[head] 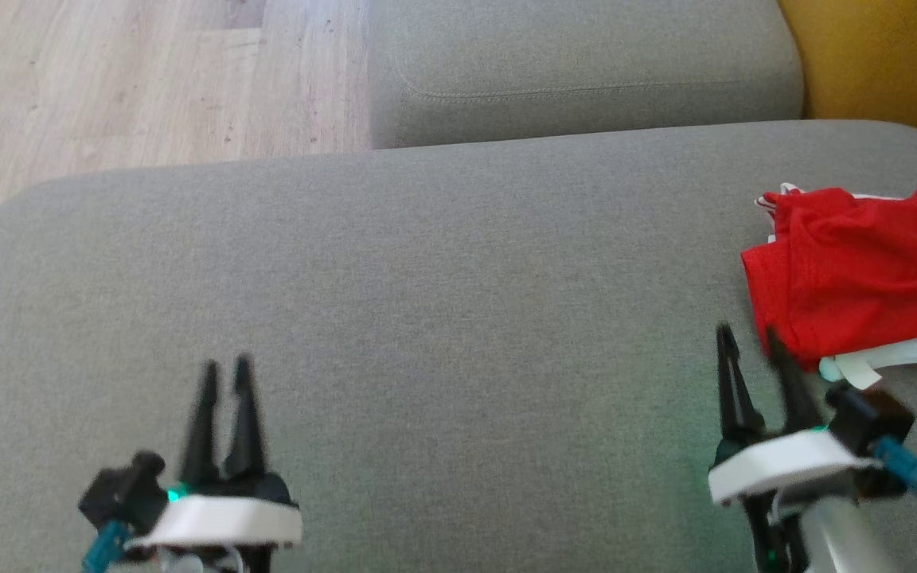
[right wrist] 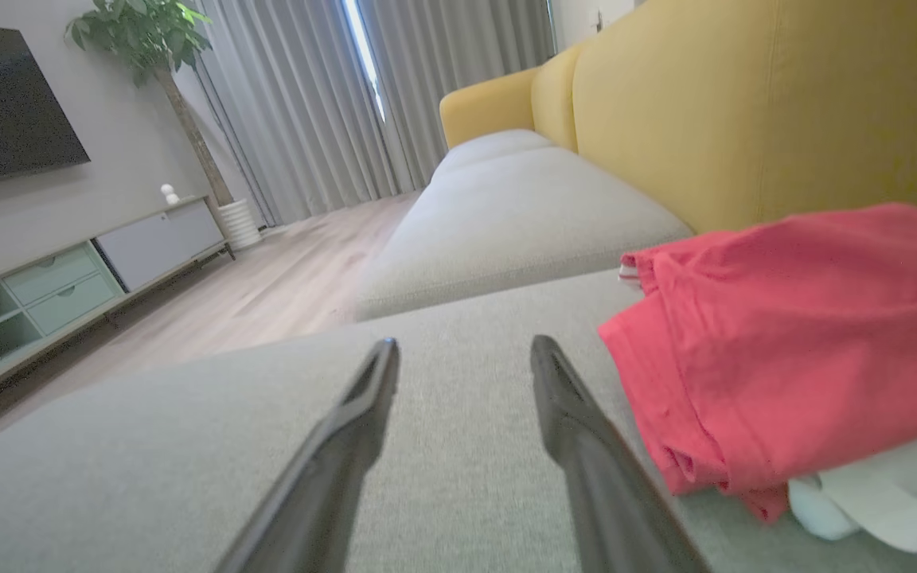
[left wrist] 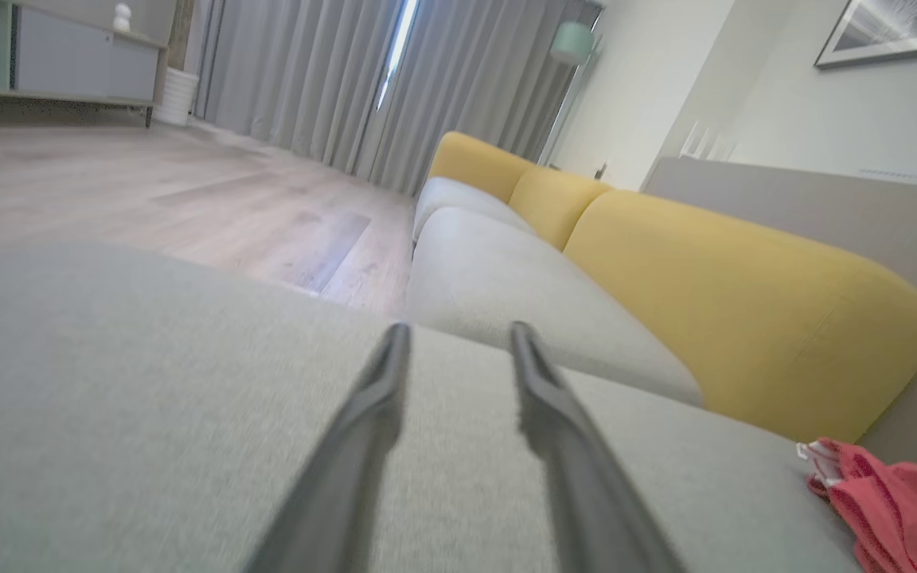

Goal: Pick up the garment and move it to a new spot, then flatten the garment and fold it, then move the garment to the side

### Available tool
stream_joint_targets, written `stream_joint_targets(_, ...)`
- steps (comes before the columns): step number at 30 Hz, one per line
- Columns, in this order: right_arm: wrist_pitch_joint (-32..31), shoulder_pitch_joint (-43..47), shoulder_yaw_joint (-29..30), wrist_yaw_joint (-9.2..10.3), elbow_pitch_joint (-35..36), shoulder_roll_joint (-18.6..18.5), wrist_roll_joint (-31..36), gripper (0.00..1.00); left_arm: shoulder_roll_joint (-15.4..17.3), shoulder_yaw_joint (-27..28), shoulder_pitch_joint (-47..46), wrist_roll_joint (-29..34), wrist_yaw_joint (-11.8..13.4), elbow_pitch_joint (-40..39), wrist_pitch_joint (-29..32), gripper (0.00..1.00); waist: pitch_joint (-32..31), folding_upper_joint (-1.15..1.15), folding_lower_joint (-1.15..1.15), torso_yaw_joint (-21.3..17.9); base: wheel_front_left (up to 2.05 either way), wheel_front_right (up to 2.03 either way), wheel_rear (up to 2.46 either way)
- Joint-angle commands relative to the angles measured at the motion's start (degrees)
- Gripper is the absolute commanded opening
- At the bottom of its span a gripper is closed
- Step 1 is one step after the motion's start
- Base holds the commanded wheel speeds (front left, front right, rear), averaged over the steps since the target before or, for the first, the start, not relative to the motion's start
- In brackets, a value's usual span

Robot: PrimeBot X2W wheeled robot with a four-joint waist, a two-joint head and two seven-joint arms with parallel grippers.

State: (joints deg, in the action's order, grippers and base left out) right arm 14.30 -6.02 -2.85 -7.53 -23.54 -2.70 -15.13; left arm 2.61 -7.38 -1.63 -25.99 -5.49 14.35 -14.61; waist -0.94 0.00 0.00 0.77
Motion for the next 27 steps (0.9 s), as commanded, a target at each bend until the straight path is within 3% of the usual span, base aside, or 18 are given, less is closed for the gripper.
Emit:
stream_joint_targets(1, 0.0, 0.1, 0.0, 0.00, -0.4, 0.0, -0.1, 0.00, 0.0, 0.0, 0.1, -0.1, 0.0, 0.4, 0.0, 0.00, 0.0, 0.00, 0.00, 0.0, 0.00, 0.00, 0.00)
stream_joint_targets(27, -3.9, 0.9, 1.6, 0.01, 0.2, 0.0, -14.5, 0.00, 0.0, 2.6, 0.0, -12.5, -0.4, 1.6, 4.0, 0.00, 0.2, 0.00, 0.00, -0.1, 0.00, 0.00, 0.00)
